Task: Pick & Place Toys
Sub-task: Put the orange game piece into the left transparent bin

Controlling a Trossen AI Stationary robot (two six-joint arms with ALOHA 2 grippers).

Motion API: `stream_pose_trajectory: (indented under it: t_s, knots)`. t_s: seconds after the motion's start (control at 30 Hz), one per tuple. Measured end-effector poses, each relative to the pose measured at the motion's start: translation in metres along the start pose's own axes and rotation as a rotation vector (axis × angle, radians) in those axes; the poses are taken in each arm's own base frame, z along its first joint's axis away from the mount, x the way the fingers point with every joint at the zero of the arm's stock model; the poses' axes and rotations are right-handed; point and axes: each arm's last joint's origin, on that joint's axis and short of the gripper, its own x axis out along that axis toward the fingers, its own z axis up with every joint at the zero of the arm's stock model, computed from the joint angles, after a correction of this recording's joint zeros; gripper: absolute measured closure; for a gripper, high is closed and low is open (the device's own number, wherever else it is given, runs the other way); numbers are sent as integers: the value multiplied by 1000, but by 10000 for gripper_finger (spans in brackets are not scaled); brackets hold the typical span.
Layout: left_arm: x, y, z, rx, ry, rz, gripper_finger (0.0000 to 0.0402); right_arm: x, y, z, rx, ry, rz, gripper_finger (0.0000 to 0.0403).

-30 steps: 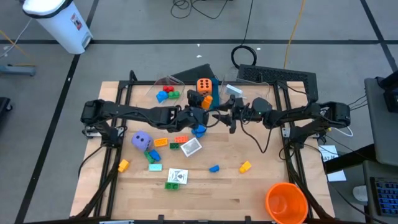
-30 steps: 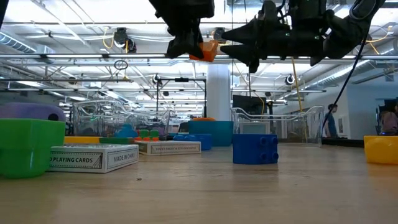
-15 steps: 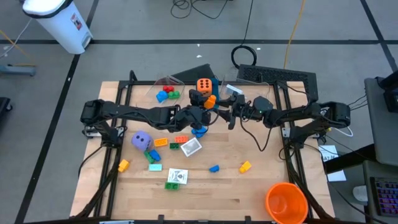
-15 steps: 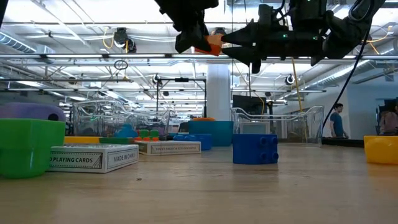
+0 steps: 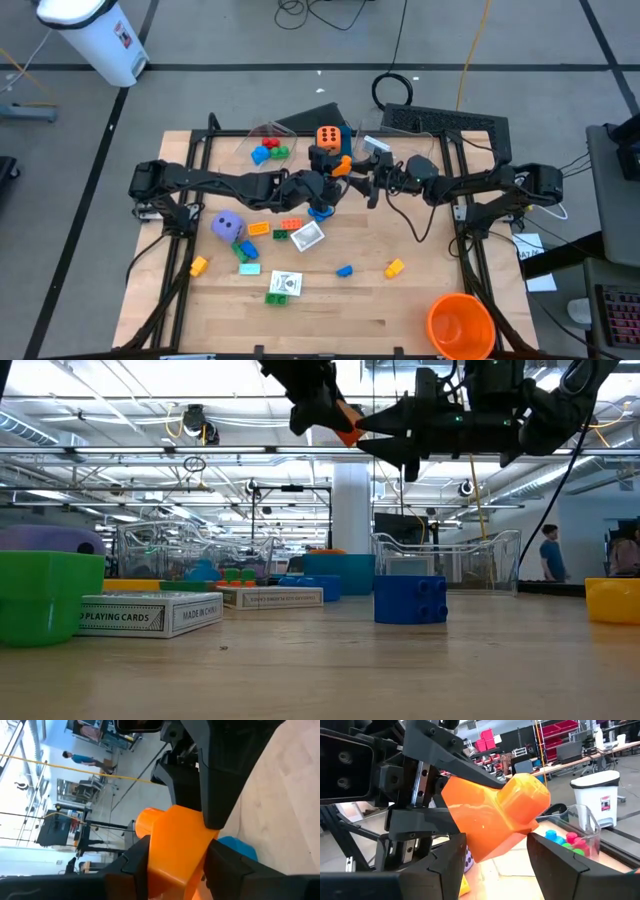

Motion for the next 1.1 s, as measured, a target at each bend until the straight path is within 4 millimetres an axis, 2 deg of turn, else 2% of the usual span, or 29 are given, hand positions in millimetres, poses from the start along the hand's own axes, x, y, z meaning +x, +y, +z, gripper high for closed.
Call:
stream_pose_trajectory:
  t_s: [0.1,0.4,0.73,0.9,1.1]
  knots:
    - [0,-1,0,5,-6,-11,270,0,-1,0,0,3,-2,202]
    - [0,-1,0,5,-15,-25,260,0,-2,0,-2,6,-3,202]
    - [0,-2,0,19,19,9,270,0,-2,0,-11,9,-10,202]
    - [0,-3,-2,45,50,22,258,0,-2,1,-27,3,-13,202]
    - [0,-4,-3,56,69,23,271,0,-2,2,-42,6,-15,202]
